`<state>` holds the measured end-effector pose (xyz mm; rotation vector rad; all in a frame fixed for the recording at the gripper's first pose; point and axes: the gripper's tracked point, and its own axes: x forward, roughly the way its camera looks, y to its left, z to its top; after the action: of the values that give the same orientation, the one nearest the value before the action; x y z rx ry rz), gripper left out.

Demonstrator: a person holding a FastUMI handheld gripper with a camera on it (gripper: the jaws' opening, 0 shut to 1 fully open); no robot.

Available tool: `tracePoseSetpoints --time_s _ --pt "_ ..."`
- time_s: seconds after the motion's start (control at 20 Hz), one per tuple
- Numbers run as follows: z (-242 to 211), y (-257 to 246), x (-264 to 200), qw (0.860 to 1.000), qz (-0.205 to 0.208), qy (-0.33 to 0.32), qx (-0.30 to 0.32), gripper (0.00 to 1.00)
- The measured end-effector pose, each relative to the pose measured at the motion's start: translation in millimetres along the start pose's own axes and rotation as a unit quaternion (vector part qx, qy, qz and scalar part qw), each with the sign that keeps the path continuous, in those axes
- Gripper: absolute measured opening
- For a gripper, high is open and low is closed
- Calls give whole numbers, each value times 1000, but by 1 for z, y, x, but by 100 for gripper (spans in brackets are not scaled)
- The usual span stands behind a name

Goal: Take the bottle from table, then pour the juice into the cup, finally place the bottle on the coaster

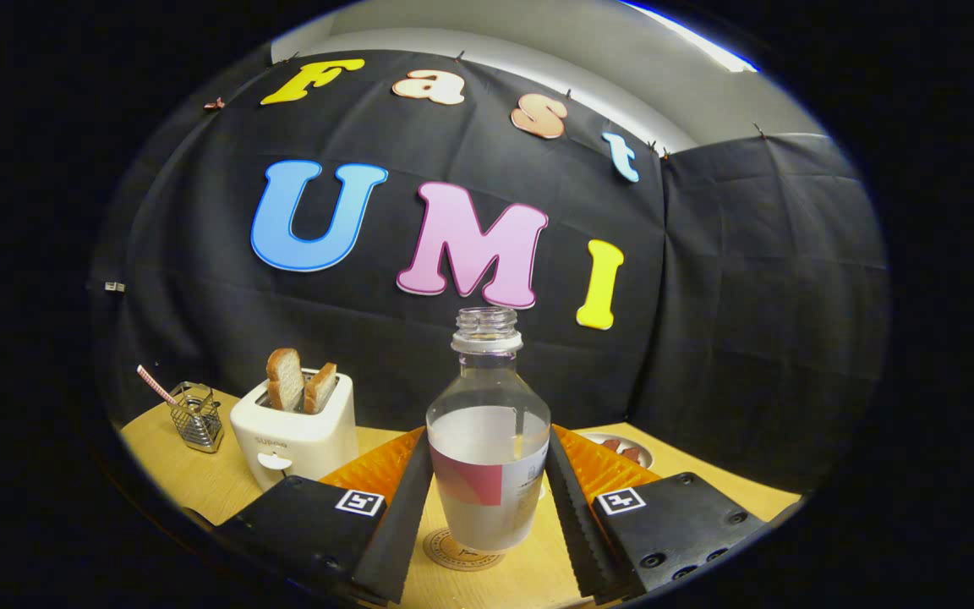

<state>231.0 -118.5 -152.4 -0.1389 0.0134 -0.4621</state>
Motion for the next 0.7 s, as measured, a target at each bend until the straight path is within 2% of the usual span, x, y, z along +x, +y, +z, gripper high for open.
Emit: tracePoseSetpoints --time_s 0.25,0.7 --pt "-55 -5 20 999 -10 31 15 76" --pt "-79 6 44 999 3 25 32 76"
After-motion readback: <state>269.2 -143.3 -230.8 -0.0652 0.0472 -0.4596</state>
